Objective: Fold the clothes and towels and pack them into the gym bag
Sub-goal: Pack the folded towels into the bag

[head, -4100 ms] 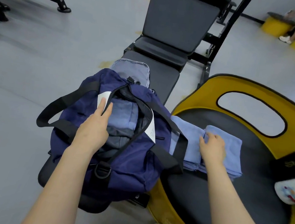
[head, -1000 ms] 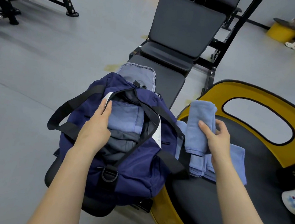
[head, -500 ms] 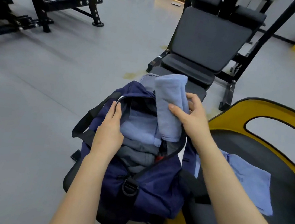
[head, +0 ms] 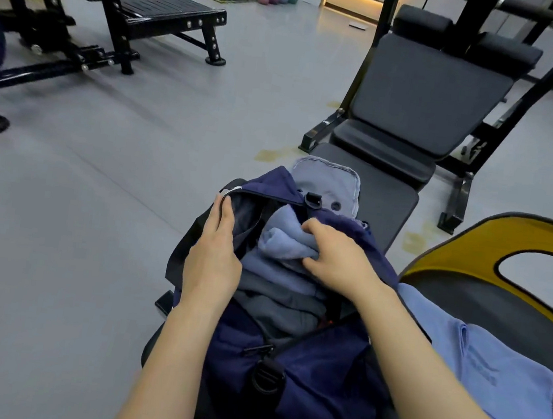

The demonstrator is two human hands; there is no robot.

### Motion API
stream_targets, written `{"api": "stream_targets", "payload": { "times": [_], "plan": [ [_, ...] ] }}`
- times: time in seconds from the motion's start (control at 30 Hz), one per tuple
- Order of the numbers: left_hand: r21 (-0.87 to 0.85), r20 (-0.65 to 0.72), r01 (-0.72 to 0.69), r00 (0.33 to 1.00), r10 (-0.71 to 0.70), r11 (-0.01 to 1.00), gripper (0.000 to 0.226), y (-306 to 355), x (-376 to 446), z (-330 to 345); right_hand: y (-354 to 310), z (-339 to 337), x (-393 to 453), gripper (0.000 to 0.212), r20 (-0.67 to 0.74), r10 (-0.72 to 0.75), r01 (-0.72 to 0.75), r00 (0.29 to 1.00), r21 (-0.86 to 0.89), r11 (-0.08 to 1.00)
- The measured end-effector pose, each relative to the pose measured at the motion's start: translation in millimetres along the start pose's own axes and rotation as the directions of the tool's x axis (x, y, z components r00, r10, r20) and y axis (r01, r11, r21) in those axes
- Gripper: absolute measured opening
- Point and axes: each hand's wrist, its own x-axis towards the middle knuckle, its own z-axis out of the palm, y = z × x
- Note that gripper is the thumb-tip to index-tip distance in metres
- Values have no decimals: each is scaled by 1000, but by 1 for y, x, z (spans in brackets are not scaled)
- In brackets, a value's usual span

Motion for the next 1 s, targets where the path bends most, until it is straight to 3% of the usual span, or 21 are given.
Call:
{"api": "stream_targets", "payload": {
  "times": [0.23, 0.33, 0.47, 0.73, 0.87, 0.93, 1.0],
  "plan": [
    [-44, 30, -77, 996, 79, 996, 78, 5, -3, 3, 4, 23, 19, 33, 43, -8, 18, 999, -231, 973],
    [-60, 73, -102, 992, 107, 993, 80, 6, -6, 2, 13, 19, 31, 31, -63, 20, -41, 998, -338, 940],
    [-55, 175, -118, 976, 126, 991, 85, 8, -7, 3, 26, 10, 37, 31, -212, 37, -112, 977, -354, 929],
    [38, 214, -101, 973, 90, 994, 88, 7, -4, 6, 32, 39, 35, 31, -92, -117, 90, 989, -254, 963],
    [58, 213, -95, 974, 81, 994, 88, 5, -3, 6, 33, 39, 36, 48, -60, -127, 111, 990, -216, 970],
    [55, 212, -97, 974, 83, 994, 87, 4, -3, 7, 31, 36, 34, 58, -150, -225, 174, 963, -293, 940],
    [54, 210, -98, 974, 85, 994, 87, 4, -2, 8, 27, 36, 32, 41, -195, -366, 245, 910, -459, 854]
  ]
}}
